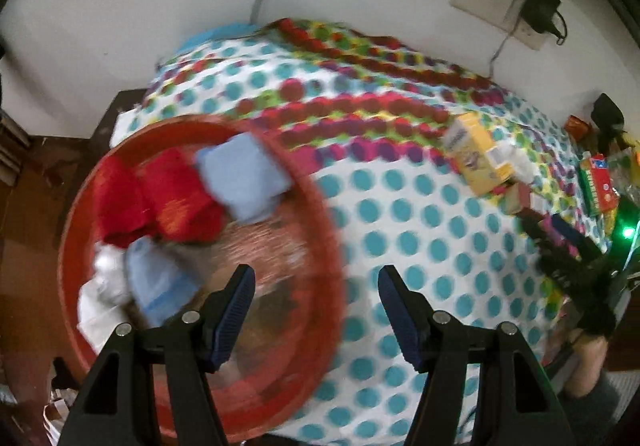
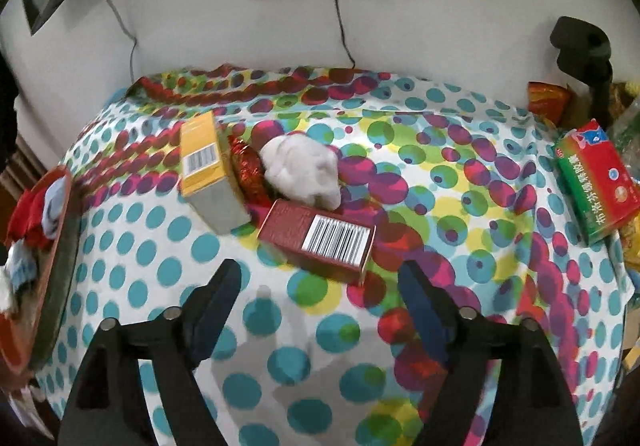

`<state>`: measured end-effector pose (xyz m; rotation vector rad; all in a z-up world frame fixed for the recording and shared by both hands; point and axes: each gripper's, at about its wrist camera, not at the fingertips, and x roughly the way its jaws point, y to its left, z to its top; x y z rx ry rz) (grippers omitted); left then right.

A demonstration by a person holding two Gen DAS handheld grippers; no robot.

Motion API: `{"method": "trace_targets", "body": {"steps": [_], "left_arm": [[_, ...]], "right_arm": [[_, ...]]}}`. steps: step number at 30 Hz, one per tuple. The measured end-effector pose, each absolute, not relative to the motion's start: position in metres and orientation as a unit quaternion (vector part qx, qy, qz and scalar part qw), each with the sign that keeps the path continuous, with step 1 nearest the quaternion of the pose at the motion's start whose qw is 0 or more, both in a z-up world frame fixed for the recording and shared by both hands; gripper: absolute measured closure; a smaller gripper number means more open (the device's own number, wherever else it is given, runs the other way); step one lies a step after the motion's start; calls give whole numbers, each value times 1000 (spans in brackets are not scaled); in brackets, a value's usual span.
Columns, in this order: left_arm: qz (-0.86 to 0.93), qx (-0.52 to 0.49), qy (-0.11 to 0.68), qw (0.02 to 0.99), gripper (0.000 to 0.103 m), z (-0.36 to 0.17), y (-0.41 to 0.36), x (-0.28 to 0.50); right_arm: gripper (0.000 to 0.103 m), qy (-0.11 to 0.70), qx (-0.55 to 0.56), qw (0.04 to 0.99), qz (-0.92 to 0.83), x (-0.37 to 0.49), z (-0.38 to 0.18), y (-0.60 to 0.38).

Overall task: Organize objects
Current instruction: 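Move the left tool to the yellow box and grasp it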

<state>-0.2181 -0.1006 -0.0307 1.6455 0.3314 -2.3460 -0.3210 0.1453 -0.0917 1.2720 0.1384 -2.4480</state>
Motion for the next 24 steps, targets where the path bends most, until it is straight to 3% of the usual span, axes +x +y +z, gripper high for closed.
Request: {"method": "trace_targets", "body": {"steps": [7,10,19,24], "left_arm": [[-806,564,131,119,37,-38,-59,-280],[-797,575,149,112,37,-45,-45,-308],[-783,590,154,122,37,-43,-7,-376],[-770,610,131,136,37,-55,9,-395]], "right_arm": [[23,39,444,183,-876,-334,-99,140],[38,39,436,187,-879,-334,-101,141],[38,72,399,219,-888,-311,-104,155],[42,42,431,236,-870,-318,-111,161]]}}
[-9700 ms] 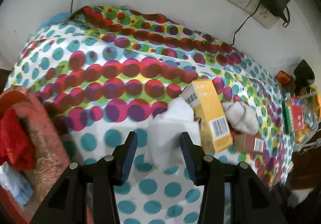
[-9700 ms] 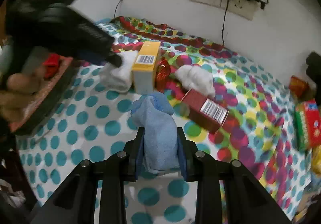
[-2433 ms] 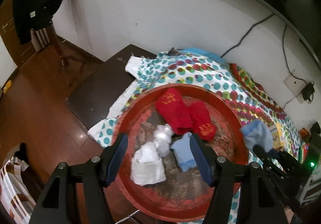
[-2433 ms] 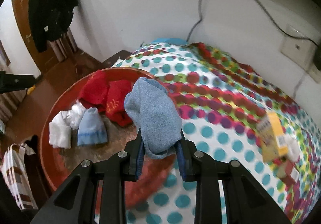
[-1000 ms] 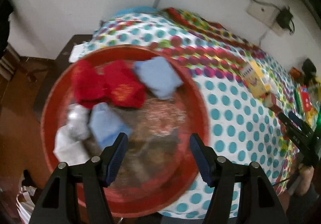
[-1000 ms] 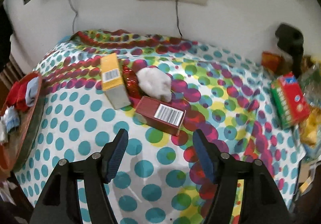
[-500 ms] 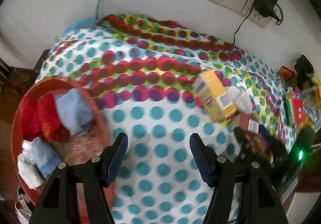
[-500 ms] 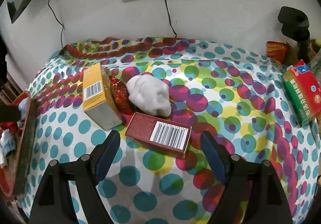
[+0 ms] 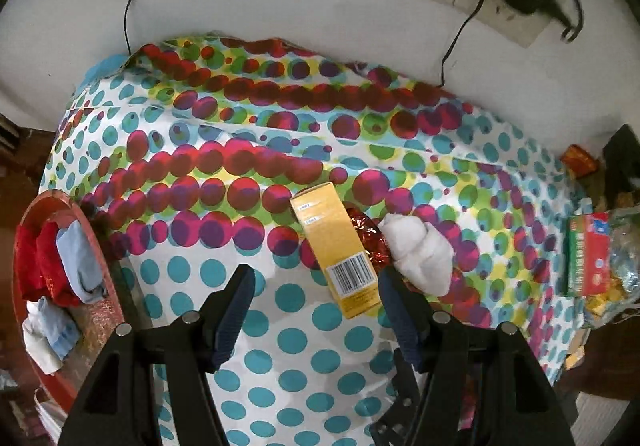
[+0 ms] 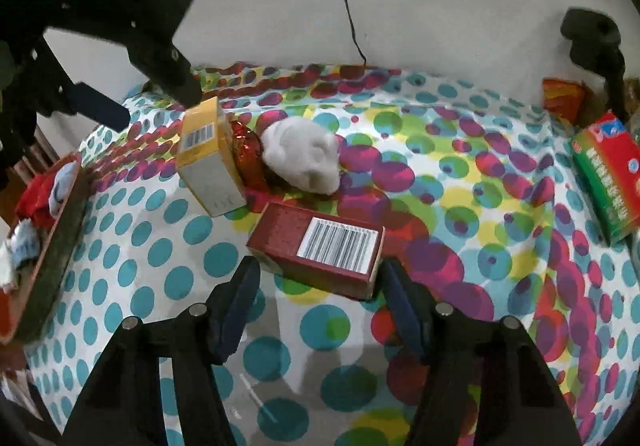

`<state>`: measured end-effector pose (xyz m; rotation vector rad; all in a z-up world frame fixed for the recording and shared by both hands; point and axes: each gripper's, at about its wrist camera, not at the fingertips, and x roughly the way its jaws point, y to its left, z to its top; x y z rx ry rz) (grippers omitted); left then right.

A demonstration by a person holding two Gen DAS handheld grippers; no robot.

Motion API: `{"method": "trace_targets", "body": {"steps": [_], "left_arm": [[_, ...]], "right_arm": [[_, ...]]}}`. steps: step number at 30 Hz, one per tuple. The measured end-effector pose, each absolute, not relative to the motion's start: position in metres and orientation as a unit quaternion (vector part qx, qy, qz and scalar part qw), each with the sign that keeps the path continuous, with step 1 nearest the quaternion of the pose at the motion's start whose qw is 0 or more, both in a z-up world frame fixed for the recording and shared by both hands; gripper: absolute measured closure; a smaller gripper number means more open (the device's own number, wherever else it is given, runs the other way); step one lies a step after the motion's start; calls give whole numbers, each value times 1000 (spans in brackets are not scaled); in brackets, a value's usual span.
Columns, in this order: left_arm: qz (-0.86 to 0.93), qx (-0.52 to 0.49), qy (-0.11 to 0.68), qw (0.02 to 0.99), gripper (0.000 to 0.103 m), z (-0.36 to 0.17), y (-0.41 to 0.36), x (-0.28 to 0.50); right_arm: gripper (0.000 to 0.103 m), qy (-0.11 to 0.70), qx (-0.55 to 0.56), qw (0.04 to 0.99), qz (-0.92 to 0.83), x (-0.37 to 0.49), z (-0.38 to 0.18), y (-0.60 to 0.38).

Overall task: Organize objects
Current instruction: 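Move the left tool to the yellow box and grasp it, then carry the yellow box into the red tray and open the left tool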

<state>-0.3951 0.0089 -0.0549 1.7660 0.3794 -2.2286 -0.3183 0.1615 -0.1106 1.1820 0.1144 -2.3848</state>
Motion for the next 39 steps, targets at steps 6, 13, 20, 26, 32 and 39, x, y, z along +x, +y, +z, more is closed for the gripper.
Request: {"method": "trace_targets", "body": {"steps": [6,13,20,26,32,39], "left_arm": [[-753,622,153,148,37,-82,10,-404],[-753,616,193,130,70,-98,4,-399],[-760,613,176,129,73,-86,-2,-383],[-767,609,159,124,73,-73,-10,-360],[-782,597,124,128,73,-57,-9,-340],[-792,589,100,125,73,-45,-8,-322]], "right_arm": [[41,46,431,236,-869,-318,-109,159],[41,44,431,237,-869,-318,-108,160],[41,45,431,237,-870,-318,-109,159],[41,48,431,235,-870,-317,-109,158],[41,42,431,236,-870,-318,-108,159],[41,46,431,234,-870,-318,-106,160]]}}
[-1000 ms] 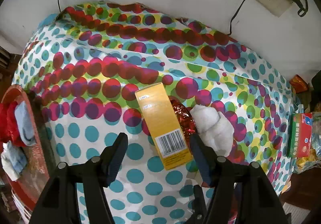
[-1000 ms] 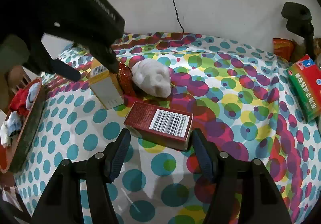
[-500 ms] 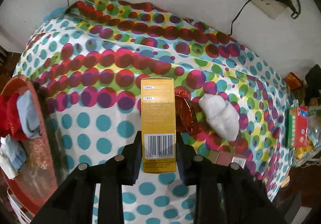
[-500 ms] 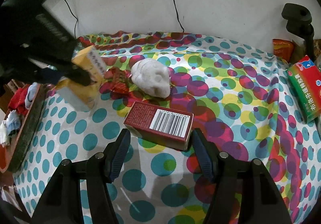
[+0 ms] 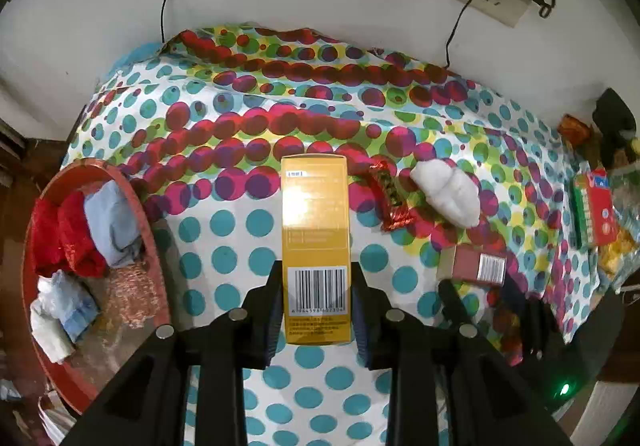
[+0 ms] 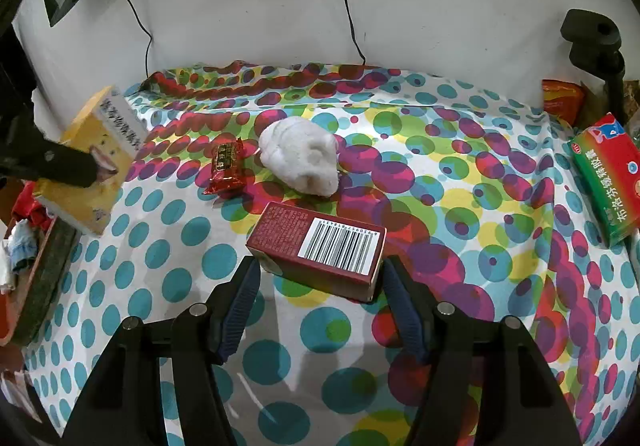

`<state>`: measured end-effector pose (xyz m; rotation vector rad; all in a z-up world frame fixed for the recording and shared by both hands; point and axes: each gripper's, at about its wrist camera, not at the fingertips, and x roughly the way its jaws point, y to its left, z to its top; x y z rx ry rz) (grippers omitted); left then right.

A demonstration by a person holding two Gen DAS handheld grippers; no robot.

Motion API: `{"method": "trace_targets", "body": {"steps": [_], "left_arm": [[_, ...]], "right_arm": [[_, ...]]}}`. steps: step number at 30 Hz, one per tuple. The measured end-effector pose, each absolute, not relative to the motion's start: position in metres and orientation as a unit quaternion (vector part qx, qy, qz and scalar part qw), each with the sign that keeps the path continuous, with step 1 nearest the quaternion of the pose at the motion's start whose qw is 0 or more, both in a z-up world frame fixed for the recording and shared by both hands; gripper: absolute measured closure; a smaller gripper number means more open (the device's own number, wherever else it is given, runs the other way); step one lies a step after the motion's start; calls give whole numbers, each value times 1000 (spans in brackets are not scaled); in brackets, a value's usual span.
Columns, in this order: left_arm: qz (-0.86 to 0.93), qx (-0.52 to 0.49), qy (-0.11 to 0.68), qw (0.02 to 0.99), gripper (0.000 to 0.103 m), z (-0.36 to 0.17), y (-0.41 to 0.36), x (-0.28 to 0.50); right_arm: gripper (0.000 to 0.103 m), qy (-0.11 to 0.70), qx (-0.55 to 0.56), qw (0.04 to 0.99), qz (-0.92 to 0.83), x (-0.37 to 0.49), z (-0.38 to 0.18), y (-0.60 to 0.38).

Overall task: Organize objects
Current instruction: 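Carry the yellow box into the red tray and open the left tool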

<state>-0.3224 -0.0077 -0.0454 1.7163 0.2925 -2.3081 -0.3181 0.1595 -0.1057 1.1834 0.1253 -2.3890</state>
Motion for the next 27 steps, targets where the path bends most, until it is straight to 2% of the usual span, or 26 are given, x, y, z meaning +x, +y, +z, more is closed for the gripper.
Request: {"method": "trace_targets", "body": {"steps": [17,27], "left_arm": [[-805,574,75,133,73,-16,-39,-269],[-802,563,92,177,73,-1,-113,-232]], "right_arm": [[41,62,431,227,-871,-318,-104,156],[41,66,431,226,-871,-318,-105,156]]}}
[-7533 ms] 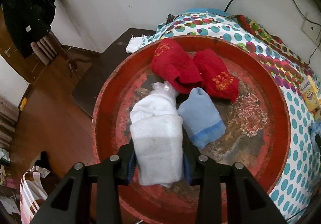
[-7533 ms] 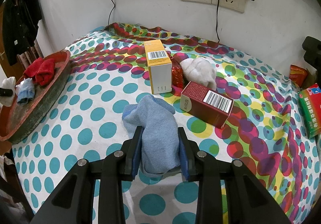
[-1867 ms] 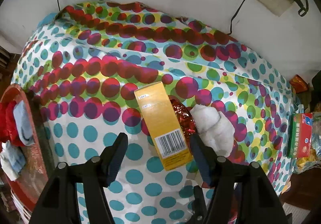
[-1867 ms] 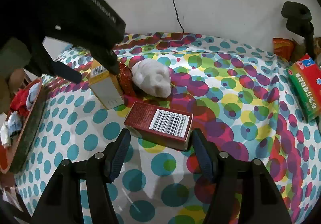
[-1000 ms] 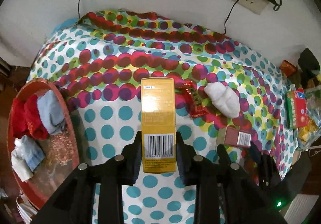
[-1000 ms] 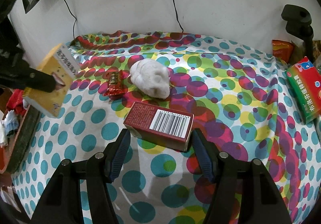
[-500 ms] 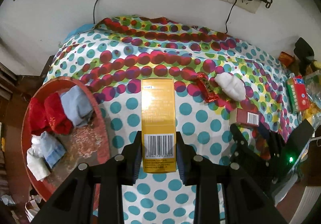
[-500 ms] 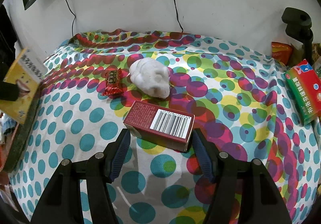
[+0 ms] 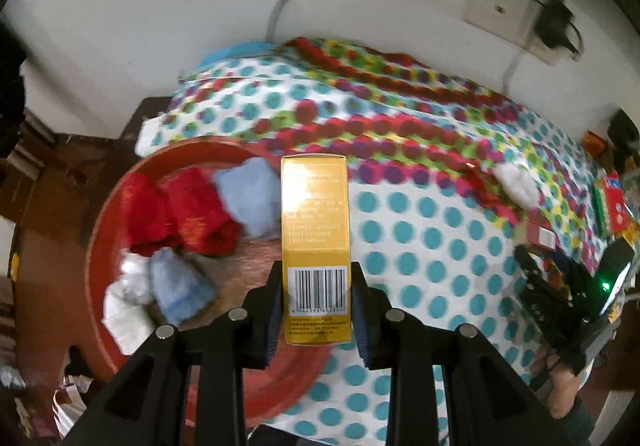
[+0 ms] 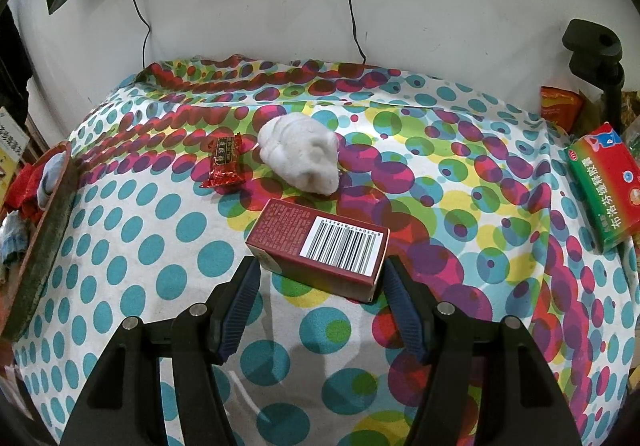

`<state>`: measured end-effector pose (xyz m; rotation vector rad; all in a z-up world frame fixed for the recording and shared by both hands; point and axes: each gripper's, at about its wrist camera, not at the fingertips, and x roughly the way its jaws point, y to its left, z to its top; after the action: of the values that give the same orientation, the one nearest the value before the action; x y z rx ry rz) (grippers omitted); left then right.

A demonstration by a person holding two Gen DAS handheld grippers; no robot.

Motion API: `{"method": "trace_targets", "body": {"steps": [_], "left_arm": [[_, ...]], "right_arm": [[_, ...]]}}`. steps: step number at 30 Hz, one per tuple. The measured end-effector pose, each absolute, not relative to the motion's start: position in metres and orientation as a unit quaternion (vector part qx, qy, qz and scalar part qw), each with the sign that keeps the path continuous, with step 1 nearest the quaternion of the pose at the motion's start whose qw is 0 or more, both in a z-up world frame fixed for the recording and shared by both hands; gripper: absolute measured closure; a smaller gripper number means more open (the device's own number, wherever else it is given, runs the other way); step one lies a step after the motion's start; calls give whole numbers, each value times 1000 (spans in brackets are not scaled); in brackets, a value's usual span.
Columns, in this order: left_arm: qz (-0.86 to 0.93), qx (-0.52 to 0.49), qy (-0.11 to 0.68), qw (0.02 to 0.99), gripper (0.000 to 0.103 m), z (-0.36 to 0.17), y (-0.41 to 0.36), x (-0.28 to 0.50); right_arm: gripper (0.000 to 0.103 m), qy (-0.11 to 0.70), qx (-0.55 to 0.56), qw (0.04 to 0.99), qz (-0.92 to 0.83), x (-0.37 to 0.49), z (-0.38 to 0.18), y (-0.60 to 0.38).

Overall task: Organize objects
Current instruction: 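Carry the yellow box into the red tray and open the left tool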

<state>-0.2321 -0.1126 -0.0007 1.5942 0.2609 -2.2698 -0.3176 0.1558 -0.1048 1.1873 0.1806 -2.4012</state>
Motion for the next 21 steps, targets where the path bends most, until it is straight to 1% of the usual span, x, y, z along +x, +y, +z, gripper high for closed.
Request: {"method": "trace_targets", "body": {"steps": [8,15,21], "left_arm": [[-798,554,97,217,73,8,-170,-218],[-780,563,105,251,73,0,-216,-207],[-768,573,114,262,72,-8,-243,-197]], "right_arm": [[41,67,431,226,-871,-318,-104,154],[41,71,431,225,-871,-318,-107,159],[41,75,430,223,-872,-317,-107,157]]}}
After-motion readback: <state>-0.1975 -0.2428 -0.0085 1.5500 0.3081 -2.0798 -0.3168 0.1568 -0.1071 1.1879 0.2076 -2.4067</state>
